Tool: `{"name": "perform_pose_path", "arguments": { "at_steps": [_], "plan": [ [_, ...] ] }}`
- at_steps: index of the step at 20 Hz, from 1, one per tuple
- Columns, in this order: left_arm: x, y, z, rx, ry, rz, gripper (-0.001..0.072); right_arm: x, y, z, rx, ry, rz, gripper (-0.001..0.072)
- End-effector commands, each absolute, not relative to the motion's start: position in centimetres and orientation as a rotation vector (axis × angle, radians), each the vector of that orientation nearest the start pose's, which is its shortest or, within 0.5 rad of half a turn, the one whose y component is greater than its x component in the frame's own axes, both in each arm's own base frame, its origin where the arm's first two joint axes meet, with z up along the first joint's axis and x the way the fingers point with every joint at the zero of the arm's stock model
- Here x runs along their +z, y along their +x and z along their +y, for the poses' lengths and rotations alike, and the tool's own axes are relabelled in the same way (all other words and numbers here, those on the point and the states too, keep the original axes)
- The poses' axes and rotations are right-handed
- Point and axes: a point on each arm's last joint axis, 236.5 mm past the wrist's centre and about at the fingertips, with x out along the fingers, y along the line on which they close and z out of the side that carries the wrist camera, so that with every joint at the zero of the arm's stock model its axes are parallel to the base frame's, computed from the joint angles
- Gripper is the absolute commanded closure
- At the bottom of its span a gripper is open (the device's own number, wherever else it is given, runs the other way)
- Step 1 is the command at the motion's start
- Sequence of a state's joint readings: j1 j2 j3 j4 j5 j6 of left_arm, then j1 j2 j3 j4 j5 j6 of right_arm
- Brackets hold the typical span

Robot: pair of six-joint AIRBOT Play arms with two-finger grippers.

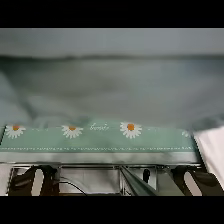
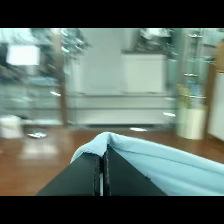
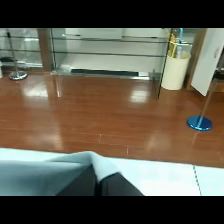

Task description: Fold the shirts.

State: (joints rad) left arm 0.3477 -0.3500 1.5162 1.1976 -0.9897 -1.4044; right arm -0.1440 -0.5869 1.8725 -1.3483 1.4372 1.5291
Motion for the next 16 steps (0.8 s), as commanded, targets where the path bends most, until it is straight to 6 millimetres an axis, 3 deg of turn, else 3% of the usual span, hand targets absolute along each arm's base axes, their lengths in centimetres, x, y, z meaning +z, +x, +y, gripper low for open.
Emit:
{"name": "perform_pose_path", "arguments": {
  "at_steps": [1,4,6,12,16],
  "plan": [
    [50.2,11.1,-0.4,0.133,0.076,-0.260,0.0689,44.1,14.3,2.0,0.028,0.029,0.241,0.0686],
    [47.8,13.9,0.9,0.144,0.071,-0.149,0.0689,40.8,16.2,2.1,0.043,0.059,0.350,0.0686],
    [44.2,17.6,1.2,0.116,0.026,-0.022,0.0690,37.7,18.2,2.6,0.075,0.085,0.439,0.0686],
    [28.0,31.2,-0.7,-0.093,-0.220,0.424,0.0689,25.5,26.8,5.1,0.209,0.238,0.661,0.0686],
    [18.8,40.0,-1.8,-0.187,-0.412,0.609,0.0689,17.4,35.1,3.8,0.179,0.298,0.778,0.0686]
  ]
}}
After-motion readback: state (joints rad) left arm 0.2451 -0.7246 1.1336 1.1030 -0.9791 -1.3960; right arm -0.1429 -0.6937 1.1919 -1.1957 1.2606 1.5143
